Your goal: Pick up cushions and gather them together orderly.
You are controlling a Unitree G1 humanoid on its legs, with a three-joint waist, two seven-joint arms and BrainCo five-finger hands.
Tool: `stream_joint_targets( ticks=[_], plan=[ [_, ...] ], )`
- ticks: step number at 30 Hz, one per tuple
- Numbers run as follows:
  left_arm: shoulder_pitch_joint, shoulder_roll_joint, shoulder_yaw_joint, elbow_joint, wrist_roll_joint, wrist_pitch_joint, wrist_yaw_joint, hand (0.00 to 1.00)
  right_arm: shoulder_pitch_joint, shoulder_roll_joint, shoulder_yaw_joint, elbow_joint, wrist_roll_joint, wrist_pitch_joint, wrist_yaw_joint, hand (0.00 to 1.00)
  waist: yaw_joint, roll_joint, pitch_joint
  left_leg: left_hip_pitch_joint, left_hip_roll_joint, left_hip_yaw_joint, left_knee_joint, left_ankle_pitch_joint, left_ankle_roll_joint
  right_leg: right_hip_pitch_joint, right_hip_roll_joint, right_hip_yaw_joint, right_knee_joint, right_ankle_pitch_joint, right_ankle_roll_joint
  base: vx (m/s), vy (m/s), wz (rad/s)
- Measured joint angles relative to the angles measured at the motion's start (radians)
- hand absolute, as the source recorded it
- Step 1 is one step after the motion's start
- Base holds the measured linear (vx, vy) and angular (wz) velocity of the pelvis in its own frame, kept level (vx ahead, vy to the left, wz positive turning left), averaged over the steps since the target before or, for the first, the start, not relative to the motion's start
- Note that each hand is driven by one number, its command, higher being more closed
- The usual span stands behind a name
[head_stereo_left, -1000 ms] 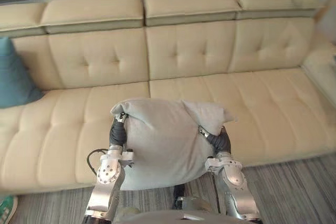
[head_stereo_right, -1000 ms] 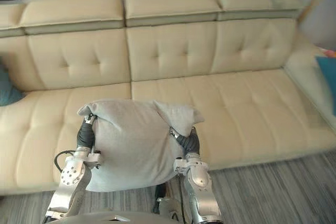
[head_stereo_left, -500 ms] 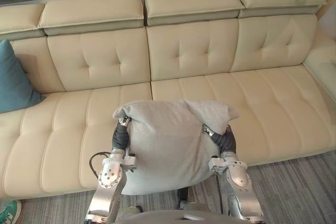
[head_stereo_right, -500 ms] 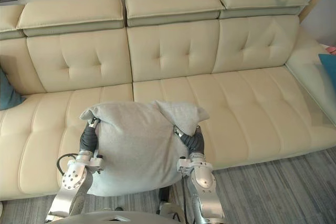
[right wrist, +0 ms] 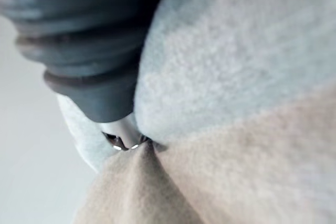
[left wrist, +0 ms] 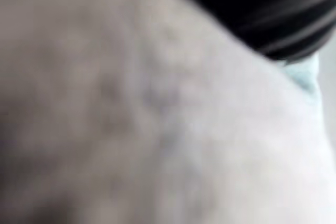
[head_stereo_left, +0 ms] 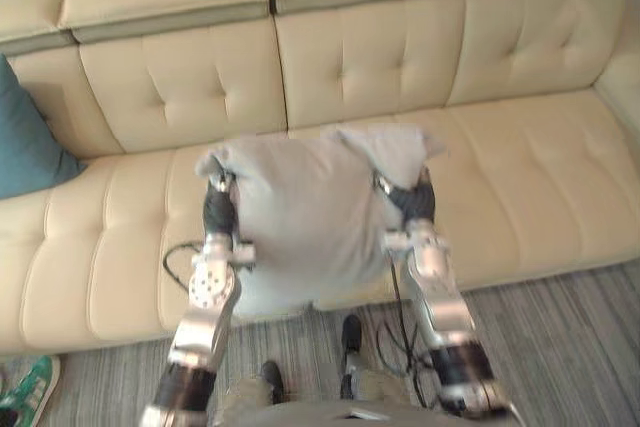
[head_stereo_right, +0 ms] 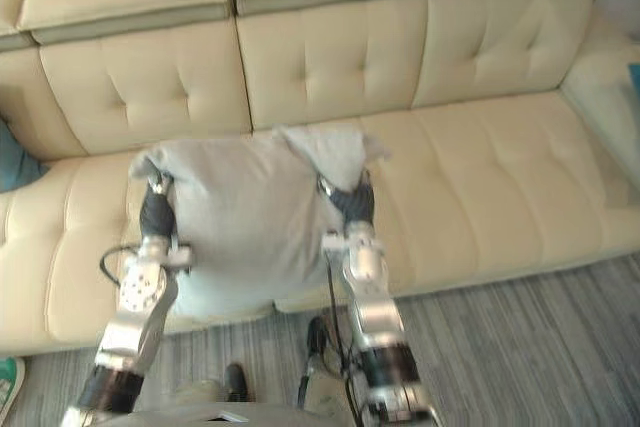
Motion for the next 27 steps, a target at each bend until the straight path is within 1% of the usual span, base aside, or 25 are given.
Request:
stream_joint_targets(
  ticks=[1,2,4,5,9,10,13,14,15,18,25,27],
  plan=[
    [-0.097,0.025,0.01,0.03,0.001,-0.005,0.043,1.0,-0.1,0.005,-0.001,0.029,-0.009,0.0,-0.041,1.0,0.004,0.0,0.004,-0.06,0.001,-0.001,0.023,0.008,0.002,-0.052,-0.004,-0.004,0.0,0.014,-0.004,-0.15,0.033,0.15],
    [-0.131,0.029,0.018,0.04,0.001,-0.005,0.056,1.0,-0.131,0.006,-0.003,0.034,-0.012,0.0,-0.058,1.0,0.008,0.0,0.008,-0.079,0.001,-0.001,0.031,0.01,0.0,-0.068,-0.005,-0.005,0.0,0.019,-0.006,-0.13,0.038,0.15],
    [-0.242,0.04,0.03,0.076,0.001,-0.008,0.103,1.0,-0.231,0.007,-0.01,0.042,-0.037,0.0,-0.106,1.0,0.02,0.006,0.051,-0.113,0.01,-0.008,0.062,0.012,-0.001,-0.085,-0.003,-0.012,0.001,0.031,-0.011,-0.12,0.05,0.12],
    [-0.3,0.048,0.034,0.104,0.001,-0.01,0.128,1.0,-0.287,0.007,-0.02,0.06,-0.049,0.0,-0.139,1.0,0.022,0.01,0.062,-0.137,0.013,-0.019,0.076,0.012,-0.002,-0.096,-0.002,-0.021,0.001,0.034,-0.015,-0.1,0.052,0.21],
    [-0.53,0.119,0.026,0.207,0.001,-0.016,0.176,1.0,-0.496,0.008,-0.1,0.073,-0.09,0.002,-0.228,1.0,0.028,0.011,0.102,-0.236,0.009,-0.05,0.105,0.03,-0.005,-0.183,-0.011,-0.039,0.036,0.036,-0.017,-0.08,0.069,0.24],
    [-0.575,0.131,0.026,0.229,0.001,-0.016,0.182,1.0,-0.54,0.007,-0.117,0.083,-0.101,0.001,-0.244,1.0,0.028,0.011,0.117,-0.247,0.007,-0.054,0.107,0.035,-0.004,-0.192,-0.014,-0.042,0.038,0.037,-0.019,-0.07,0.063,0.22],
    [-0.797,0.174,0.026,0.347,0.001,-0.021,0.195,1.0,-0.733,0.003,-0.188,0.145,-0.126,0.004,-0.318,1.0,0.026,0.013,0.174,-0.307,-0.008,-0.076,0.09,0.07,-0.003,-0.256,-0.03,-0.058,0.057,0.04,-0.023,-0.08,0.059,0.27],
    [-0.826,0.179,0.026,0.363,0.001,-0.022,0.195,1.0,-0.75,0.001,-0.195,0.145,-0.126,0.004,-0.325,1.0,0.024,0.013,0.176,-0.319,-0.012,-0.078,0.086,0.077,-0.003,-0.27,-0.033,-0.06,0.057,0.042,-0.026,-0.04,0.032,0.29],
    [-0.885,0.191,0.031,0.397,0.0,-0.023,0.196,1.0,-0.795,-0.002,-0.212,0.159,-0.126,0.004,-0.348,1.0,0.024,0.013,0.184,-0.342,-0.015,-0.082,0.078,0.091,-0.004,-0.295,-0.037,-0.063,0.061,0.049,-0.033,-0.02,0.021,0.18],
    [-1.009,0.211,0.041,0.426,0.0,-0.024,0.197,1.0,-0.908,-0.009,-0.243,0.193,-0.126,0.017,-0.387,1.0,0.026,0.013,0.224,-0.392,-0.018,-0.085,0.074,0.105,-0.005,-0.349,-0.042,-0.063,0.072,0.053,-0.037,-0.05,0.025,0.13],
    [-1.117,0.211,0.077,0.427,-0.005,-0.024,0.196,1.0,-1.013,-0.004,-0.26,0.179,-0.126,0.043,-0.455,1.0,0.029,0.013,0.228,-0.55,-0.004,-0.078,0.128,0.106,-0.008,-0.486,-0.041,-0.061,0.101,0.059,-0.038,-0.04,0.015,0.09],
    [-1.126,0.21,0.083,0.427,-0.007,-0.024,0.193,1.0,-1.026,0.002,-0.268,0.177,-0.126,0.044,-0.462,1.0,0.032,0.013,0.228,-0.582,0.005,-0.069,0.149,0.102,-0.012,-0.506,-0.039,-0.061,0.102,0.059,-0.038,-0.04,0.009,0.08]
  ],
)
